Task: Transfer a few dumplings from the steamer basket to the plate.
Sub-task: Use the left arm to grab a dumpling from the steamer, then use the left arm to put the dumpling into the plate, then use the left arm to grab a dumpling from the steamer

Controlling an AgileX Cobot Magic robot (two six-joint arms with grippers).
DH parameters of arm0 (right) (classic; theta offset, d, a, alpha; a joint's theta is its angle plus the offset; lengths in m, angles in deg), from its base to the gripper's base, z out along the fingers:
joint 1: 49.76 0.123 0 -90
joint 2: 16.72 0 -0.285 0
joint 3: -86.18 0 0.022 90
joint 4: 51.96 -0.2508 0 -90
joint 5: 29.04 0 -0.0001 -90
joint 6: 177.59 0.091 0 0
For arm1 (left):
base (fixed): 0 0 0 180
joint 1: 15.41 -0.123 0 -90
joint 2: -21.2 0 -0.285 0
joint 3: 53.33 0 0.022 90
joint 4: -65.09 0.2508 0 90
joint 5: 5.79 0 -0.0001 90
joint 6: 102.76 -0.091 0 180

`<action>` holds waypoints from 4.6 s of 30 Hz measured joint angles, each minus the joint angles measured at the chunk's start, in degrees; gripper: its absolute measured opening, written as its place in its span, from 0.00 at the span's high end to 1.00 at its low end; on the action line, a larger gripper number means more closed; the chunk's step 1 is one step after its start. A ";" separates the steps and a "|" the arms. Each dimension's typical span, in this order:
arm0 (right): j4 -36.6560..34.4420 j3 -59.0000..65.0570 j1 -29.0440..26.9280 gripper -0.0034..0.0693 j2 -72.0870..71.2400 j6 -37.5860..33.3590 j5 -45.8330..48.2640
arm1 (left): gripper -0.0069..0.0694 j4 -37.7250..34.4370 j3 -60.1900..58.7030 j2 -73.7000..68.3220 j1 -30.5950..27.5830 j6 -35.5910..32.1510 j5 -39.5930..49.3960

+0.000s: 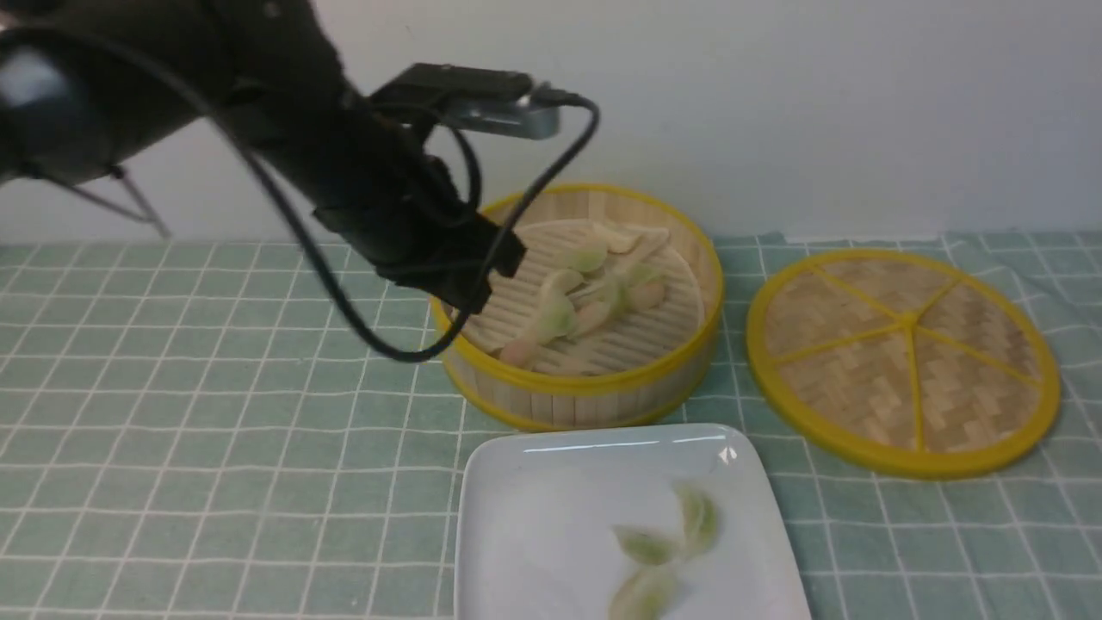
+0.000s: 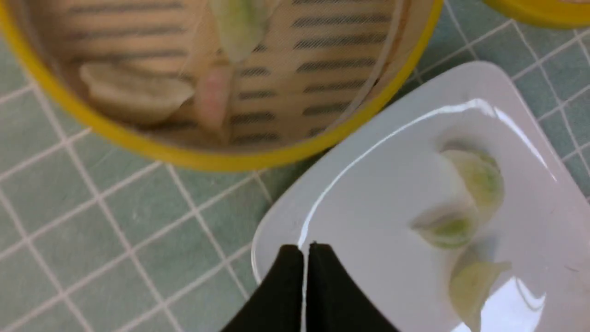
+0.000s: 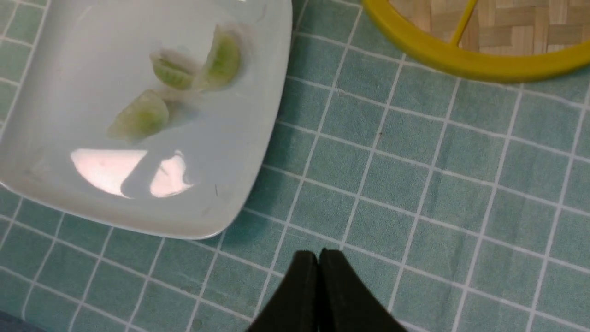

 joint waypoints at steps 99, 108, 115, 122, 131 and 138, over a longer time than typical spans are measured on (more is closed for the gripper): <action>-4.89 0.00 0.00 0.97 0.00 -1.18 -1.30 | 0.48 6.67 11.41 -19.76 2.54 -2.84 -10.33; -4.89 0.00 0.00 0.97 0.00 0.18 -1.30 | 0.27 5.95 11.41 -23.35 2.54 -2.89 -11.29; -4.94 0.00 0.00 0.97 0.00 1.35 -1.30 | 0.27 5.29 11.47 -23.67 2.54 -2.89 -8.13; -4.94 0.00 0.00 0.97 0.00 1.35 -1.30 | 0.55 5.37 11.84 -24.30 2.54 -2.65 -7.68; -4.94 0.00 0.00 0.97 0.00 1.35 -1.30 | 0.68 5.37 16.95 -21.85 2.54 -2.65 -3.46; -4.94 0.00 0.00 0.97 0.00 1.35 -1.30 | 0.68 4.52 20.14 -11.82 2.54 -1.70 7.29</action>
